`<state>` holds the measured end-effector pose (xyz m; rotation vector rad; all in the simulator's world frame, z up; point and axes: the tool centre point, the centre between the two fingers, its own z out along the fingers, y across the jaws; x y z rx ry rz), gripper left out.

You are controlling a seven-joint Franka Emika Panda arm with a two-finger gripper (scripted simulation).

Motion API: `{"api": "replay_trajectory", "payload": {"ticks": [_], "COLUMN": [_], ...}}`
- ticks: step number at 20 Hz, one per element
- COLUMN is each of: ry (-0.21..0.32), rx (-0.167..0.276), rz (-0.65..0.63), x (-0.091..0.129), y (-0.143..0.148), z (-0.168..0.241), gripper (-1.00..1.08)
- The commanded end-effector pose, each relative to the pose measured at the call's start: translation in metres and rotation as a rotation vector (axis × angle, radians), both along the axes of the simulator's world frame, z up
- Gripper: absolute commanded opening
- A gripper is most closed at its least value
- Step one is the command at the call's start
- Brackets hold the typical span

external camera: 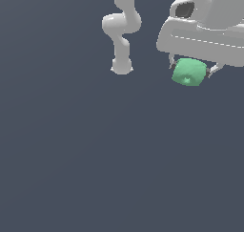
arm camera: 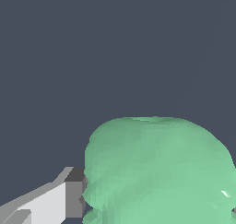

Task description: Pick up the object and move it to a goal position.

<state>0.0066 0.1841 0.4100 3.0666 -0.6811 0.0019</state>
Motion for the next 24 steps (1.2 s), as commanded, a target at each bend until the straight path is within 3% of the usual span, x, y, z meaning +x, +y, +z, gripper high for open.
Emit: {"api": "replay_trajectory", "payload": {"ticks": [1, 14, 24], "ry": [0.001, 0.001, 0.001], "rx": [0.000, 0.000, 0.000], "rz": [0.000, 0.000, 0.000], "x": [0.003, 0.019, 0.025], "y": [0.004, 0.020, 0.026], "z": [0.015, 0.071, 0.091], "gripper": [-1.00, -1.00, -1.00]}}
